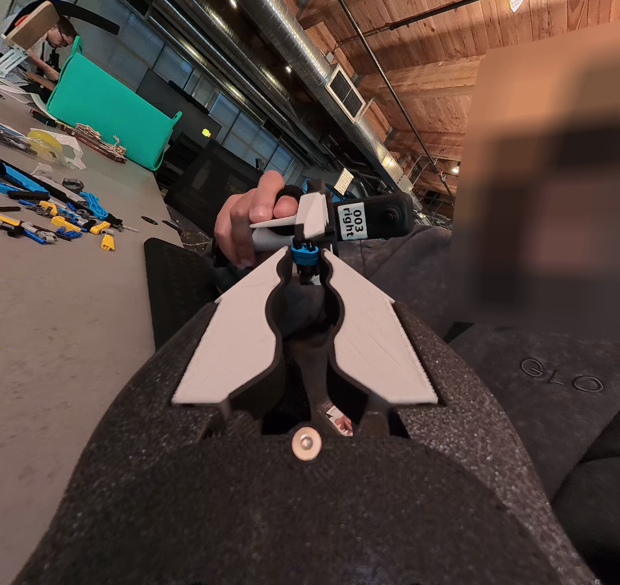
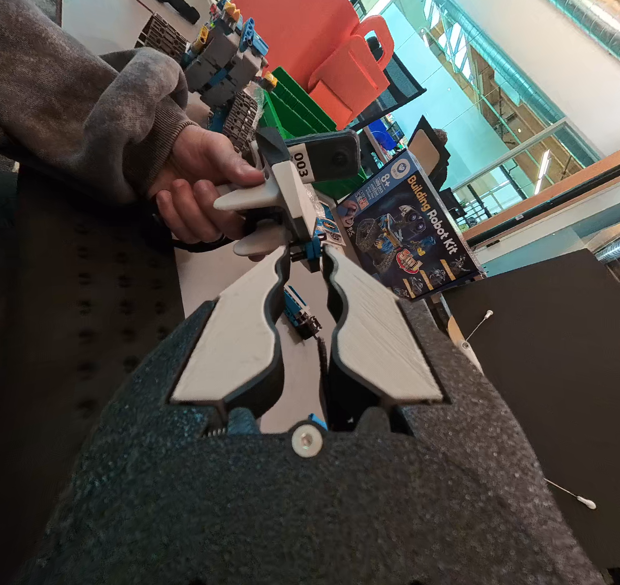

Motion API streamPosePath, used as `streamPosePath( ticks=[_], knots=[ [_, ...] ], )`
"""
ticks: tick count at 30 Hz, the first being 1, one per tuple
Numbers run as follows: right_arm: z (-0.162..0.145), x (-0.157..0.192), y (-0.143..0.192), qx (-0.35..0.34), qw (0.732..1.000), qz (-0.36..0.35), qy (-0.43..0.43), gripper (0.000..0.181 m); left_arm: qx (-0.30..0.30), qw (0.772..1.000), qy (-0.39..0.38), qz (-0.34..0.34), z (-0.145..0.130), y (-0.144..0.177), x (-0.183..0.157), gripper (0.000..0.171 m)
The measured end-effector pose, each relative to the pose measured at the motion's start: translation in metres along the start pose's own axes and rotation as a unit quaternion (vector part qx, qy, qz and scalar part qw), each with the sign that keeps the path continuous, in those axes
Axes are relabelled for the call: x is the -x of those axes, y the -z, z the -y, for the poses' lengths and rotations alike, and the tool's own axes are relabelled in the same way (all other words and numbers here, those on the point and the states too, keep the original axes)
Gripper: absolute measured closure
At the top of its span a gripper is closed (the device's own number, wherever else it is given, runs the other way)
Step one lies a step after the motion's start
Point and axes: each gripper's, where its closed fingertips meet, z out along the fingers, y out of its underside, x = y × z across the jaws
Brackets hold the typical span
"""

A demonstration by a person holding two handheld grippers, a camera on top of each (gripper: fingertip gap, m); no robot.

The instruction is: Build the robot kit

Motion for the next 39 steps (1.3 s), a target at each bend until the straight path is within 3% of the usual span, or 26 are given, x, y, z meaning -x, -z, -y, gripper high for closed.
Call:
streamPosePath(
  ticks=[22, 30, 36, 39],
  knots=[
    [0.004, -0.003, -0.003, 0.064, 0.998, -0.014, 0.006, 0.167, -0.01, 1.0, -0.005, -0.015, 0.005, 0.002, -0.005, 0.158],
    [0.006, -0.002, -0.003, 0.029, 0.999, -0.006, -0.019, 0.166, -0.006, 1.0, -0.01, -0.013, 0.005, 0.002, -0.005, 0.157],
    [-0.017, 0.002, -0.003, 0.044, 0.999, 0.014, 0.014, 0.163, 0.022, 0.998, 0.011, 0.058, -0.004, 0.005, 0.024, 0.158],
    [-0.031, -0.002, 0.001, 0.051, 0.998, 0.025, -0.004, 0.148, 0.014, 0.992, 0.016, 0.124, -0.001, 0.015, 0.048, 0.158]
  ],
)
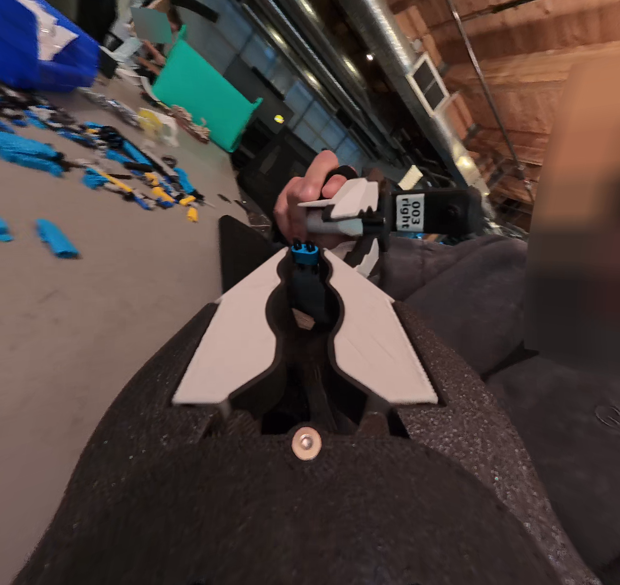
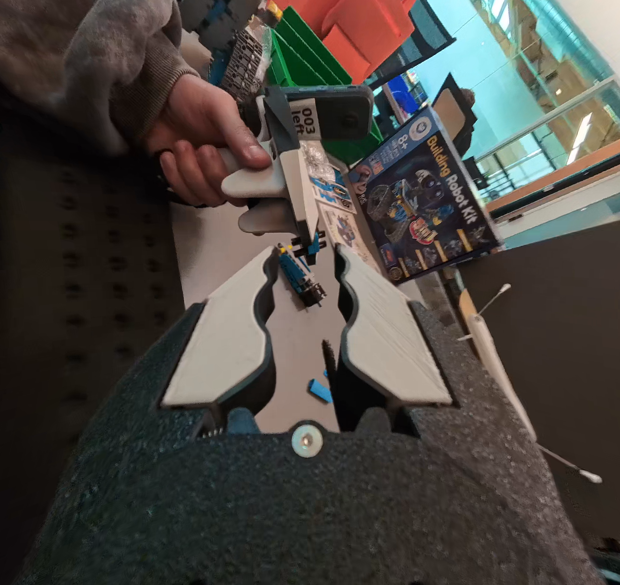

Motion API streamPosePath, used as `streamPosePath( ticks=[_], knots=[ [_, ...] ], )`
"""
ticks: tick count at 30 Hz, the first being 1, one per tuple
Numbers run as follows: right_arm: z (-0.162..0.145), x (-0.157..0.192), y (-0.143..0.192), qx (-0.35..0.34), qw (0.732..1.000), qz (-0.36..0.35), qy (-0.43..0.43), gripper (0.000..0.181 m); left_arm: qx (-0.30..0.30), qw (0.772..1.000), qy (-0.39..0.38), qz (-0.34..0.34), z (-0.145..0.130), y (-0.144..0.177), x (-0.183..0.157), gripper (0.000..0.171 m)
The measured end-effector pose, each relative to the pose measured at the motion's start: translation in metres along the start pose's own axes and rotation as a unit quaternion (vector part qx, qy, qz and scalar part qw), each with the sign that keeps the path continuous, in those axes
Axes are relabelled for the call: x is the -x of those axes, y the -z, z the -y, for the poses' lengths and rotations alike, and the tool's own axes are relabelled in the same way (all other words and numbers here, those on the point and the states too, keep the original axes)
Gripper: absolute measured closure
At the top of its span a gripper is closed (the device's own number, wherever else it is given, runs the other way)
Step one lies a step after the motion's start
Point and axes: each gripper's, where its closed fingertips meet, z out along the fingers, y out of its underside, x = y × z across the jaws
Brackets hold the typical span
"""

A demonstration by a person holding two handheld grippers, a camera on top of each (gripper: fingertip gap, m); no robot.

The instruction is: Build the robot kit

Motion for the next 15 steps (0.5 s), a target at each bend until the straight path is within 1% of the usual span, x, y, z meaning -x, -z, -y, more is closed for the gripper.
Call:
streamPosePath(
  ticks=[1, 2, 3, 4, 6, 7, 8, 9, 10, 11, 12, 13, 15],
  knots=[
    [-0.004, -0.002, -0.001, -0.002, 1.0, 0.006, -0.023, 0.142, 0.0, 1.0, -0.002, 0.021, 0.0, 0.001, 0.007, 0.158],
    [-0.008, -0.003, -0.004, 0.0, 0.999, 0.01, -0.049, 0.14, -0.002, 0.999, -0.003, 0.041, 0.001, 0.002, 0.015, 0.158],
    [-0.013, -0.004, -0.008, 0.008, 0.997, 0.011, -0.072, 0.139, -0.006, 0.999, 0.001, 0.047, 0.002, 0.002, 0.018, 0.158],
    [-0.017, -0.005, -0.013, 0.01, 0.996, 0.004, -0.088, 0.139, -0.01, 0.999, 0.004, 0.044, 0.003, 0.002, 0.017, 0.158],
    [-0.024, -0.008, -0.023, 0.015, 0.993, -0.021, -0.114, 0.146, -0.026, 0.999, 0.007, 0.039, 0.008, 0.002, 0.016, 0.158],
    [-0.025, -0.006, -0.028, 0.013, 0.992, -0.027, -0.126, 0.142, -0.035, 0.999, 0.009, 0.034, 0.011, 0.003, 0.015, 0.158],
    [-0.023, -0.005, -0.032, 0.005, 0.991, -0.04, -0.129, 0.143, -0.046, 0.998, 0.011, 0.031, 0.014, 0.003, 0.013, 0.158],
    [-0.023, -0.01, -0.035, 0.004, 0.989, -0.075, -0.123, 0.144, -0.061, 0.998, 0.011, 0.025, 0.018, 0.003, 0.01, 0.157],
    [-0.023, -0.021, -0.034, 0.004, 0.986, -0.124, -0.11, 0.152, -0.077, 0.997, 0.012, 0.011, 0.022, 0.002, 0.004, 0.158],
    [-0.018, -0.025, -0.034, -0.005, 0.984, -0.15, -0.094, 0.159, -0.093, 0.996, 0.017, -0.005, 0.025, 0.001, -0.001, 0.157],
    [-0.013, -0.028, -0.033, -0.013, 0.983, -0.165, -0.08, 0.164, -0.11, 0.993, 0.023, -0.02, 0.029, 0.0, -0.006, 0.157],
    [-0.009, -0.031, -0.03, -0.022, 0.98, -0.182, -0.072, 0.164, -0.126, 0.991, 0.03, -0.033, 0.033, 0.0, -0.009, 0.157],
    [-0.003, -0.037, -0.022, -0.041, 0.975, -0.206, -0.065, 0.166, -0.154, 0.987, 0.037, -0.025, 0.037, -0.001, -0.006, 0.158]
  ],
)
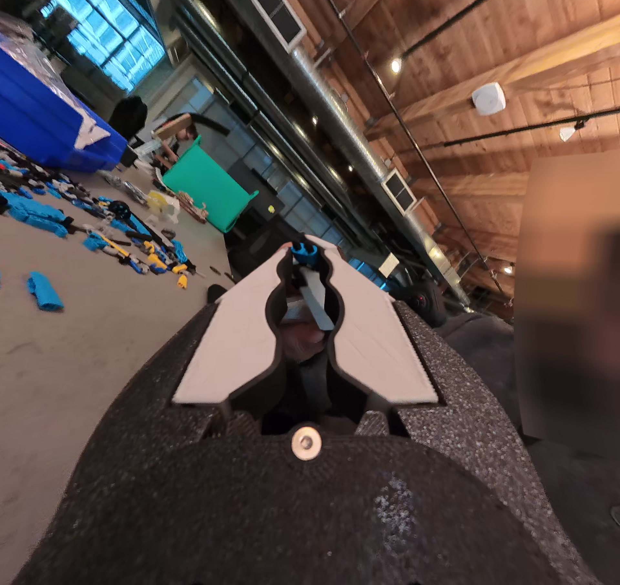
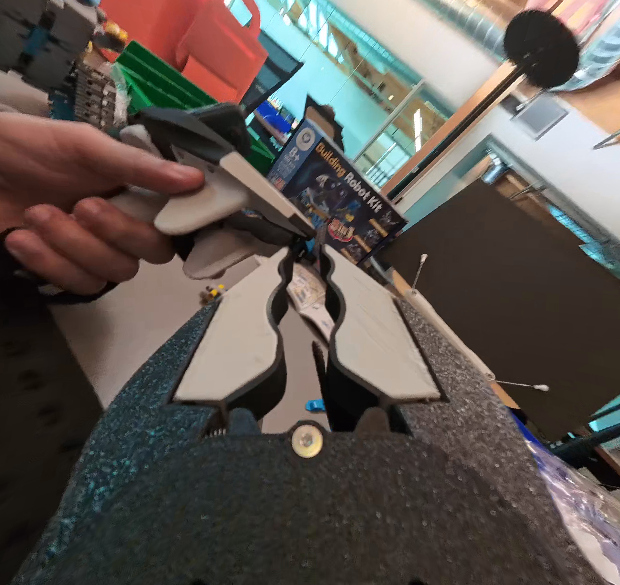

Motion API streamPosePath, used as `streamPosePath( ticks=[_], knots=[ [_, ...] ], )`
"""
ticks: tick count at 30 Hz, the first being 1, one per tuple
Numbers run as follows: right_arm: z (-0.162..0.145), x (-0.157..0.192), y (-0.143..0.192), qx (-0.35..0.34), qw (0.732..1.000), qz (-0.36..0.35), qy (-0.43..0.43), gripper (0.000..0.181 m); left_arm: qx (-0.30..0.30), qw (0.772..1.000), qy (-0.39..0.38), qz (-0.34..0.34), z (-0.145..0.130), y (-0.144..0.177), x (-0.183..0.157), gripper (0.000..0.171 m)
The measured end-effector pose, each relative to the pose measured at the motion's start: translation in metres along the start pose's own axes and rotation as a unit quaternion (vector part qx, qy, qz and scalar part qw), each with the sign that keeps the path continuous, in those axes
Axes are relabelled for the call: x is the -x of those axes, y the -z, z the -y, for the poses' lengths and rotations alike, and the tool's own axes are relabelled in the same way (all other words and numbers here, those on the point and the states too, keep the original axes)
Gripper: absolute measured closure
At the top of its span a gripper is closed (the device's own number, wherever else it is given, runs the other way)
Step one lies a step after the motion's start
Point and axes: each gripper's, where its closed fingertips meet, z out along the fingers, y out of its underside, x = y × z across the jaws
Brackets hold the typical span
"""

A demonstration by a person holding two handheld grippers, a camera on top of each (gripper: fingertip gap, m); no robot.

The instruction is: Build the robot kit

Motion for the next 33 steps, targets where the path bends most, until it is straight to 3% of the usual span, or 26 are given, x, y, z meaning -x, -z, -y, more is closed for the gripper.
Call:
streamPosePath(
  ticks=[5, 8, 11, 13, 15, 17, 18, 20, 21, 24, 25, 28, 31, 33],
  knots=[
    [0.0, -0.002, 0.002, -0.015, 1.0, 0.006, 0.008, 0.173, -0.033, 0.998, 0.052, -0.018, 0.002, -0.002, 0.003, 0.158],
    [-0.003, 0.001, -0.001, -0.014, 1.0, 0.021, 0.007, 0.166, -0.047, 0.996, 0.076, -0.008, 0.004, 0.0, 0.012, 0.158],
    [-0.013, -0.001, -0.007, 0.001, 0.999, 0.035, 0.004, 0.174, -0.055, 0.994, 0.097, 0.009, 0.006, 0.003, 0.023, 0.158],
    [-0.016, 0.0, -0.009, -0.005, 0.997, 0.071, -0.042, 0.178, -0.055, 0.994, 0.092, 0.015, 0.007, 0.006, 0.024, 0.157],
    [-0.02, -0.003, -0.013, -0.001, 0.983, 0.123, -0.139, 0.178, -0.059, 0.995, 0.067, 0.034, 0.012, 0.013, 0.025, 0.144],
    [-0.023, -0.001, -0.015, -0.004, 0.937, 0.206, -0.28, 0.178, -0.057, 0.995, 0.046, 0.069, 0.017, 0.025, 0.031, 0.138],
    [-0.024, 0.001, -0.016, -0.003, 0.898, 0.253, -0.359, 0.178, -0.052, 0.995, 0.027, 0.085, 0.019, 0.03, 0.032, 0.138],
    [-0.027, 0.006, -0.015, 0.004, 0.795, 0.341, -0.501, 0.178, -0.026, 0.992, -0.029, 0.119, 0.018, 0.035, 0.032, 0.138],
    [-0.029, 0.007, -0.015, 0.004, 0.749, 0.368, -0.551, 0.179, -0.007, 0.99, -0.057, 0.13, 0.014, 0.035, 0.031, 0.138],
    [-0.035, 0.006, -0.016, 0.002, 0.658, 0.407, -0.633, 0.179, 0.028, 0.981, -0.113, 0.152, 0.006, 0.031, 0.029, 0.138],
    [-0.032, 0.006, -0.015, -0.003, 0.637, 0.421, -0.645, 0.179, 0.034, 0.98, -0.123, 0.156, 0.003, 0.029, 0.029, 0.138],
    [-0.028, 0.016, -0.01, 0.004, 0.614, 0.451, -0.648, 0.179, 0.054, 0.977, -0.125, 0.163, -0.003, 0.027, 0.032, 0.143],
    [-0.026, 0.028, -0.006, 0.02, 0.61, 0.472, -0.636, 0.178, 0.066, 0.973, -0.141, 0.169, -0.005, 0.027, 0.033, 0.161],
    [-0.028, 0.029, -0.007, 0.023, 0.61, 0.471, -0.637, 0.178, 0.075, 0.972, -0.144, 0.171, -0.008, 0.028, 0.033, 0.165]
  ],
)
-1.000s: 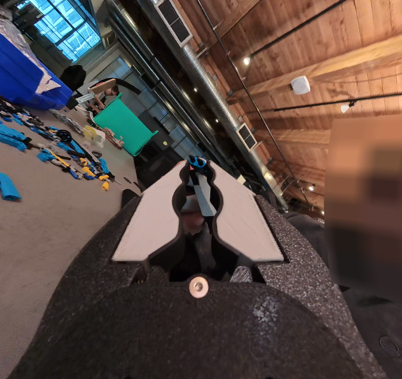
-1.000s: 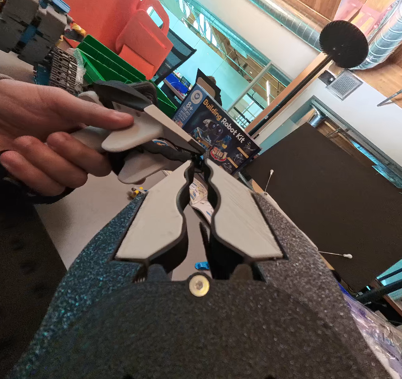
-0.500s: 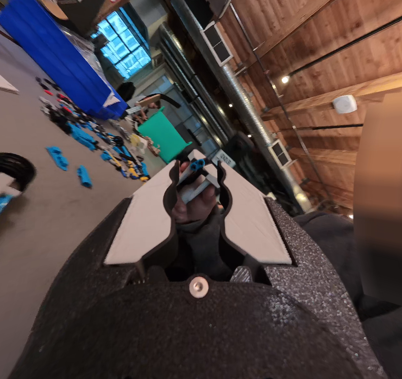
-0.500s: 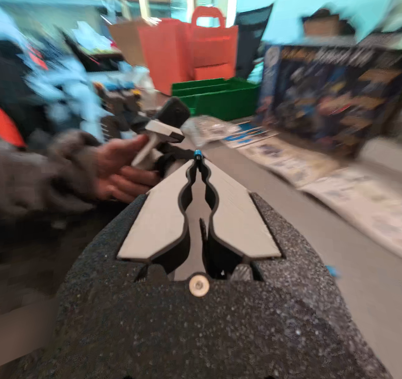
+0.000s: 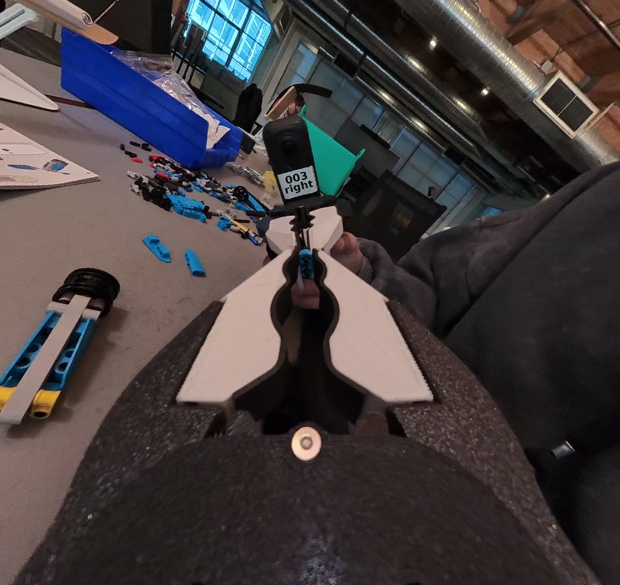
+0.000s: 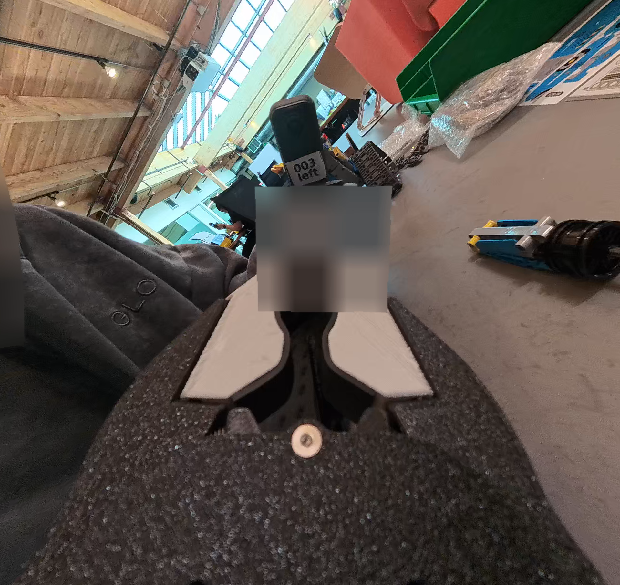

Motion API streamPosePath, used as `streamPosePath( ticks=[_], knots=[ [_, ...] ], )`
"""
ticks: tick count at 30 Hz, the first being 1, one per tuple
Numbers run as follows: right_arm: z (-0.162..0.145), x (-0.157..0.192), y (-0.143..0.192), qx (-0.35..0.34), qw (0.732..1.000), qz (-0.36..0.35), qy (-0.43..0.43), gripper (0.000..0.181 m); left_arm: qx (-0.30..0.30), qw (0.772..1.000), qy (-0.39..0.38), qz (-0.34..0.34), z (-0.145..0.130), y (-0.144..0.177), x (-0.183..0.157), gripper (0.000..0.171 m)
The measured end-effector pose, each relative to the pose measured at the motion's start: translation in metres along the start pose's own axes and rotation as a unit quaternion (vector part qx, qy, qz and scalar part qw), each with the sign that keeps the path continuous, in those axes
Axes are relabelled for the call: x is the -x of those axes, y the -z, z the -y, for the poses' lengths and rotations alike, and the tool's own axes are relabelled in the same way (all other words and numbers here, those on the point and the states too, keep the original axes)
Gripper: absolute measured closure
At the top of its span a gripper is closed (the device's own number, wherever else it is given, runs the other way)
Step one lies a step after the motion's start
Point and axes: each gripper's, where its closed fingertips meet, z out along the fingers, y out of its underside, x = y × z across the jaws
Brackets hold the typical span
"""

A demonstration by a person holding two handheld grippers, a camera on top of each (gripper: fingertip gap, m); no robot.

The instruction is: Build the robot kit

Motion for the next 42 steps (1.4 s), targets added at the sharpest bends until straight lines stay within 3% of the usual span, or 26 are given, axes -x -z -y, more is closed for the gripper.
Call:
streamPosePath(
  ticks=[19, 27, 37, 42],
  knots=[
    [-0.012, 0.011, 0.001, 0.029, 0.999, 0.04, 0.007, 0.181, 0.053, 0.997, 0.003, -0.063, -0.016, 0.003, -0.015, 0.166],
    [-0.021, 0.006, 0.004, 0.05, 0.998, 0.02, 0.016, 0.181, 0.081, 0.996, -0.007, -0.044, -0.025, 0.001, -0.011, 0.167],
    [-0.021, -0.002, 0.005, 0.05, 0.999, -0.006, 0.021, 0.18, 0.082, 0.996, -0.017, -0.014, -0.025, 0.0, -0.004, 0.165],
    [-0.017, -0.001, 0.012, 0.05, 0.997, -0.019, 0.054, 0.167, 0.059, 0.998, -0.003, -0.037, -0.017, 0.005, -0.009, 0.166]
  ],
)
